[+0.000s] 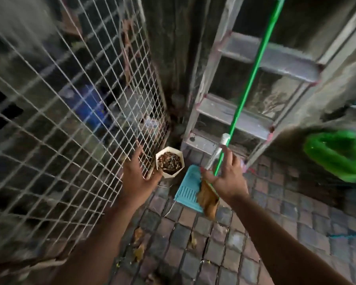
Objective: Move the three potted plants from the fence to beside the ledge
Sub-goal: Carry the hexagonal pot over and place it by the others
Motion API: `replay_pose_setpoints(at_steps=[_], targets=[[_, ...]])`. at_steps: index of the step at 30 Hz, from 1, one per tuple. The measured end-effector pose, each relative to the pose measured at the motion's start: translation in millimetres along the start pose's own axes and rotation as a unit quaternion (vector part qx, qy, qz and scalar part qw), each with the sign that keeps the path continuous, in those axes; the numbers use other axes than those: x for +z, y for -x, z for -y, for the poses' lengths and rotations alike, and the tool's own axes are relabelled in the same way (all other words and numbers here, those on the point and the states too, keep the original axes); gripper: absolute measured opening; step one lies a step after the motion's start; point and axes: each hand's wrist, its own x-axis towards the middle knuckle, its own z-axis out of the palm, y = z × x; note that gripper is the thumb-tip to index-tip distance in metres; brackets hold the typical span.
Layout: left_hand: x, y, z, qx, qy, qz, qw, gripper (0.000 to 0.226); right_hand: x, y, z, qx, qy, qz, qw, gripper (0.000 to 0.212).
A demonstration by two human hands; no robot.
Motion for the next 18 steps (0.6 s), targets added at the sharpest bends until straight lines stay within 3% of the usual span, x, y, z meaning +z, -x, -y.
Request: replay_pose_setpoints(at_steps=[3,7,13,18], targets=[[60.4,-53.7,100.6,-0.041,-0.009,-0.023,0.999,0.115,90.8,-63.9,-65.6,0.004,-0.046,0.016,0.999,0.109],[144.0,-109.0,219.1,-0.052,0.028,-0.059,0.997,0.133,208.9,-136.6,-164.9,-0.029,-0.192,0.062,0.979,0.109],[246.4,-181.2,346.6,0.003,0.04,-0.082,0.996,0.139,328.4,-226.7,-270.8,-0.087,-0.324,0.075,0.939,0.087],[283.4,-221.2,405.0,0.089,0.103,-0.113,0.984,0.135,371.4,-276.8,-319.8,-0.129,-0.375,0.105,0.912,0.088]])
